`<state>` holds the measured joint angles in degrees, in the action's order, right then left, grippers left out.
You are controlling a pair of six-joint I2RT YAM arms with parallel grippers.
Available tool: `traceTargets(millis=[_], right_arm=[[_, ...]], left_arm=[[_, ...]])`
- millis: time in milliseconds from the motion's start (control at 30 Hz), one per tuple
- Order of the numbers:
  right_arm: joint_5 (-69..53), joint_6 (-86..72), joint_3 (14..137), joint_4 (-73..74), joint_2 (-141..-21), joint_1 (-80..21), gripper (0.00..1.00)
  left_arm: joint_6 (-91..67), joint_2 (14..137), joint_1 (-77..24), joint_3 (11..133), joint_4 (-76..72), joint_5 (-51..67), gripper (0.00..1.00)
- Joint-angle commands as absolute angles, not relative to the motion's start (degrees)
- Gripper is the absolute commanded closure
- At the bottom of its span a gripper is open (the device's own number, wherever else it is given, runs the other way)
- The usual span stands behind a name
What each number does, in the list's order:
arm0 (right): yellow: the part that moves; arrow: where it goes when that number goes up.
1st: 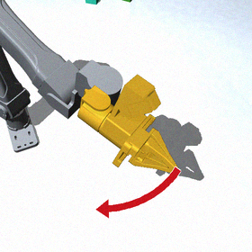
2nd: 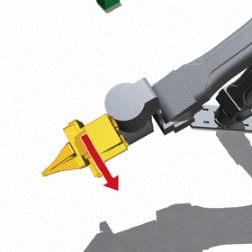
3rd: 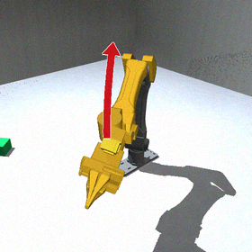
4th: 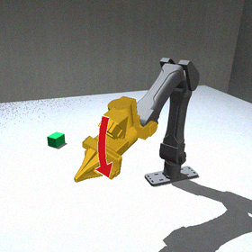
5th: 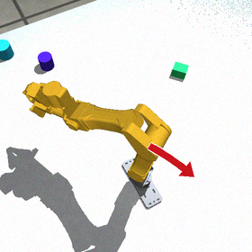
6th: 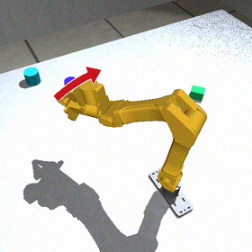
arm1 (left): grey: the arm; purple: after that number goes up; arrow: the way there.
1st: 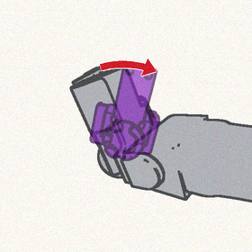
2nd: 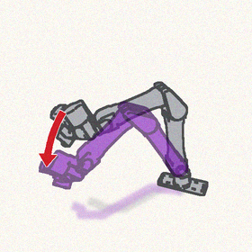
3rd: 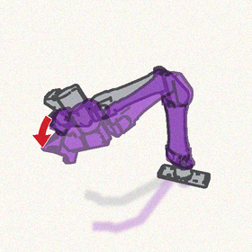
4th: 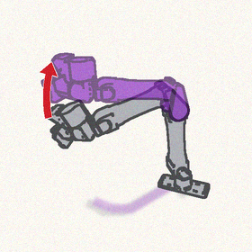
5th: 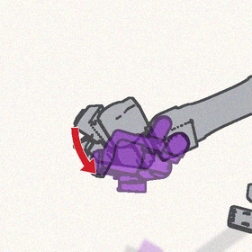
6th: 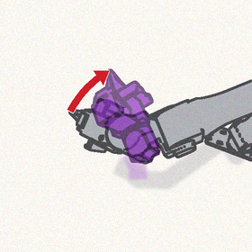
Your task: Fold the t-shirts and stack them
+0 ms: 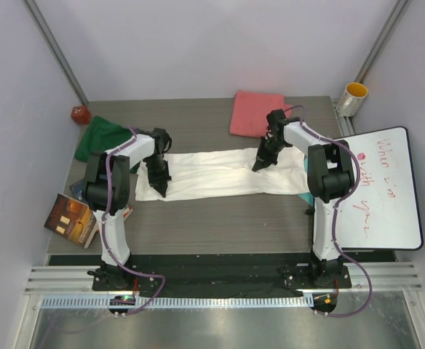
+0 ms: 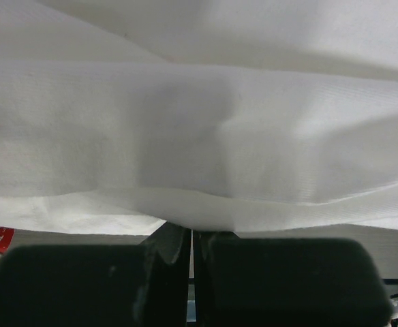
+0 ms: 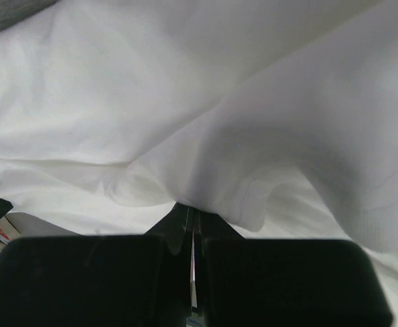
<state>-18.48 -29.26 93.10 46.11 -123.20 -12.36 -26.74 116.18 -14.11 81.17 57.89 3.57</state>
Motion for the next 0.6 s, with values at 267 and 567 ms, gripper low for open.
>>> traceTargets(millis=[267, 567], right_arm=[[-13.1, -26.2, 103.6, 47.5, -125.3, -11.8, 0.99], [-15.1, -26.8, 108.7, 48.3, -127.4, -11.3, 0.99]], left_arm=[[-26.1, 118.8, -13.7, 80.0, 55.2, 1.8, 1.0], [-26.0, 118.9, -13.7, 80.1, 55.1, 1.9, 1.0]])
